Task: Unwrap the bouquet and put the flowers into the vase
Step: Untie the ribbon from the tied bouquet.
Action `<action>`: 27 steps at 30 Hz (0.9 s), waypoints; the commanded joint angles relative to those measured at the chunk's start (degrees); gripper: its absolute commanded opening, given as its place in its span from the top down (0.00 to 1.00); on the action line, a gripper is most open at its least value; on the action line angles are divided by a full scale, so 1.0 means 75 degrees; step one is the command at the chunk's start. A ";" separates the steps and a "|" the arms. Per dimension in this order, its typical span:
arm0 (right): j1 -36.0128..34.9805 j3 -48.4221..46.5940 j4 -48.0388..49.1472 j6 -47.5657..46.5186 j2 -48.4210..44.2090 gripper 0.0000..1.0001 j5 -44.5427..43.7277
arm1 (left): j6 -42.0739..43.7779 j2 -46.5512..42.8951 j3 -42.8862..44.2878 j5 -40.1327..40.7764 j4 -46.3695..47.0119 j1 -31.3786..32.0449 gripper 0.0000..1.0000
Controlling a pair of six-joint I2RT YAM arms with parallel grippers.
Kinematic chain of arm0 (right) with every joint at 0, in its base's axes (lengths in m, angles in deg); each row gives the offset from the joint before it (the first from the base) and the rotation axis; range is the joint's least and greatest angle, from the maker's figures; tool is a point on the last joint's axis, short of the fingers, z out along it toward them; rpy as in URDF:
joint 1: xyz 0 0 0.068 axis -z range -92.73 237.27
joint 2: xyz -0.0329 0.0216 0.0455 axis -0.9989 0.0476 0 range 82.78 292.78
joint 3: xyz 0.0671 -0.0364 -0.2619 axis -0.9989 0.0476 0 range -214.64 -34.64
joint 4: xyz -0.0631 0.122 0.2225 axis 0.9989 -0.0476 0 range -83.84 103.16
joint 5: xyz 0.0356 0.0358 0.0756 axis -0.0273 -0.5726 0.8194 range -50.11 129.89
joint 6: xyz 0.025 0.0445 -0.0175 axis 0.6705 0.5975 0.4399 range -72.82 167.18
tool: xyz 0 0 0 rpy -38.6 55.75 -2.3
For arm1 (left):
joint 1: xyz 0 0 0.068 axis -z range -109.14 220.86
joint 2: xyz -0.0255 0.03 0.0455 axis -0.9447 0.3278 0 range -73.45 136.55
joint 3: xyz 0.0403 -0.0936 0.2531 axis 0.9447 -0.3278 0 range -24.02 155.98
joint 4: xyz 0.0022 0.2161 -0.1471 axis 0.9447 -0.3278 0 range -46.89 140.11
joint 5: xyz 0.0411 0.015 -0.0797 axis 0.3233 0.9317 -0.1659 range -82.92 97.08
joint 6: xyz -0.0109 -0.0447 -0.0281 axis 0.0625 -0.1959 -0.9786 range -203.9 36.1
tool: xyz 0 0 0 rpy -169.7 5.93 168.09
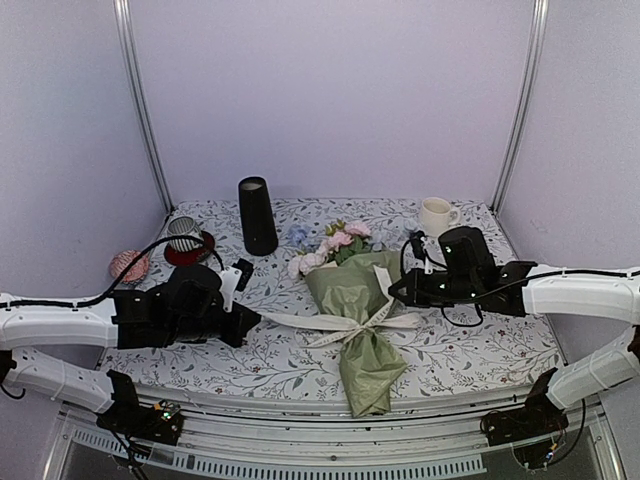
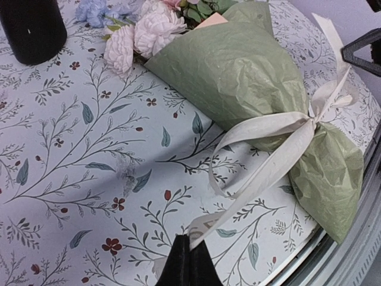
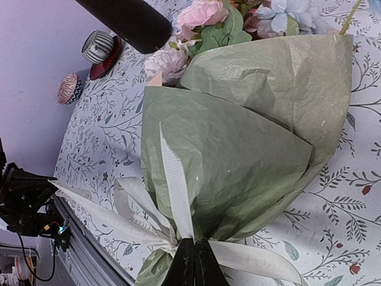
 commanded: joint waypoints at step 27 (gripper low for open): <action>0.0003 0.0431 -0.0923 0.0859 0.0650 0.97 -0.1697 | -0.0140 -0.0344 -0.0294 0.0005 0.0020 -0.0308 1.00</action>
